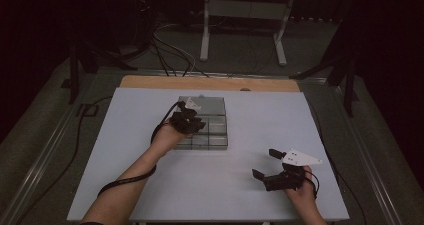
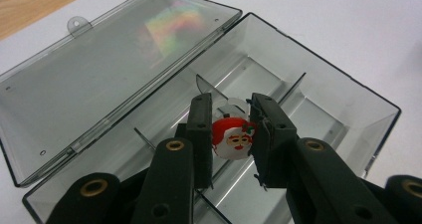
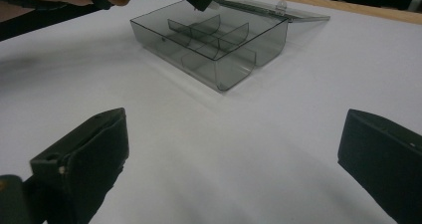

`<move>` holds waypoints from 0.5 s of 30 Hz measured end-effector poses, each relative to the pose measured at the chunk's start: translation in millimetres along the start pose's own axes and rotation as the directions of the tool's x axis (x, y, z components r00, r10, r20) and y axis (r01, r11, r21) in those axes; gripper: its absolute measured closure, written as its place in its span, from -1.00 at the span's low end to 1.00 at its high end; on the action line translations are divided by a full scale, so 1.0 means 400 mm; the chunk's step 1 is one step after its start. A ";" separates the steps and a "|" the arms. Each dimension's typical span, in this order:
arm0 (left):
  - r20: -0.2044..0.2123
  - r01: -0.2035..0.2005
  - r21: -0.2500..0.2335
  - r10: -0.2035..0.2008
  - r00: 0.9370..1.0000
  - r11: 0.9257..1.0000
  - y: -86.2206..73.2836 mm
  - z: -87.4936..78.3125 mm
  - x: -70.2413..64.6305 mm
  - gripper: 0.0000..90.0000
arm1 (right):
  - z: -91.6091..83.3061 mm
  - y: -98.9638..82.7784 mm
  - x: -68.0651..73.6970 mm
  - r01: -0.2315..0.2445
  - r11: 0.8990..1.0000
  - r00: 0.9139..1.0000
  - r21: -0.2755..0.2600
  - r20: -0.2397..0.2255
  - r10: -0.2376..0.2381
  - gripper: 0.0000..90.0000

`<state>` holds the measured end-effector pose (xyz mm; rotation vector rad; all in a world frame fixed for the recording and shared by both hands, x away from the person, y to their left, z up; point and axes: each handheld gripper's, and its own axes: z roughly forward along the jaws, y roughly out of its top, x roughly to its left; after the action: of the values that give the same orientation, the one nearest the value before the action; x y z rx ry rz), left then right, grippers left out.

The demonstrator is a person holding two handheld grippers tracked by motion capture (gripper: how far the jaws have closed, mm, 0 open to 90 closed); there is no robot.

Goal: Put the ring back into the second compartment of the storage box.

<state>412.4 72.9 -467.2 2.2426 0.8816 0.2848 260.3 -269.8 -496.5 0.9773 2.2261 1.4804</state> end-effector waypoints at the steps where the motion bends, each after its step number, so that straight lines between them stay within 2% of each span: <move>1: 0.000 0.002 0.003 -0.002 1.000 1.000 0.001 0.002 0.002 0.64 | 0.000 0.000 0.000 0.000 1.000 1.000 0.000 0.000 0.000 -1.00; 15: 0.004 0.013 0.067 -0.013 1.000 0.998 0.002 0.047 0.010 0.64 | -0.001 0.000 0.000 0.000 1.000 1.000 -0.001 -0.004 0.000 -1.00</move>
<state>423.8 65.1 -480.6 2.2970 0.9148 0.2475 260.0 -270.0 -496.2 0.9750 2.2281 1.4839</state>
